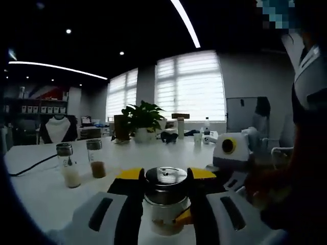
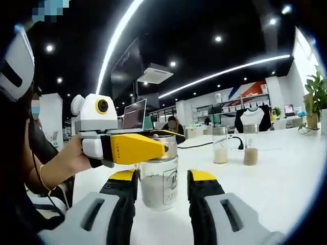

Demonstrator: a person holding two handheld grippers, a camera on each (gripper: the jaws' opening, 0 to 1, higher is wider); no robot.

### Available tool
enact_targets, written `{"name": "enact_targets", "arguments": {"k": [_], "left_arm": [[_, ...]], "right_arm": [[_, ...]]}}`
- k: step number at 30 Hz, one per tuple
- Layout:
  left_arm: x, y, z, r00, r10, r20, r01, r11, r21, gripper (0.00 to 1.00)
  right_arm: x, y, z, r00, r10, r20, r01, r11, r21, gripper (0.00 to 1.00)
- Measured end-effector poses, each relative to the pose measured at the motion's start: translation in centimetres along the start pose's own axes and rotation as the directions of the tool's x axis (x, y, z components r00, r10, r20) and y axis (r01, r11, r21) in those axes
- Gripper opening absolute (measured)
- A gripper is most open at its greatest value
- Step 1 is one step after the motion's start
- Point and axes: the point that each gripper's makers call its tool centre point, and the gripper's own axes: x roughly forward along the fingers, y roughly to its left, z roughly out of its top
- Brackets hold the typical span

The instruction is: Rotate the seasoning bottle until the label or dispensing opening points toward the visible target arrow and the bottle remains upright within the marked orientation range

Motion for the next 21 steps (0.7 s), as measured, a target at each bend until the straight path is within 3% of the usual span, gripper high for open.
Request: {"name": "enact_targets", "arguments": {"k": [5, 9, 15, 21], "left_arm": [[-0.3, -0.4, 0.8, 1.0, -0.025, 0.017, 0.025, 1.0, 0.0, 0.35], [-0.4, -1.2, 1.6, 0.997, -0.076, 0.02, 0.075, 0.997, 0.024, 0.35], [-0.6, -2.7, 2.4, 0.986, -0.163, 0.025, 0.162, 0.986, 0.035, 0.35], [-0.4, -3.3, 2.4, 0.98, -0.198, 0.007, 0.197, 0.98, 0.038, 0.35]], "right_arm": [[0.0, 0.3, 0.6, 0.999, 0.035, 0.013, -0.034, 0.999, -0.026, 0.43], [-0.2, 1.5, 1.5, 0.99, 0.143, 0.011, -0.14, 0.98, -0.141, 0.39], [-0.7, 2.3, 2.5, 0.973, 0.229, -0.008, -0.227, 0.959, -0.171, 0.41], [-0.9, 2.9, 2.4, 0.963, 0.271, -0.012, -0.269, 0.95, -0.16, 0.38]]}}
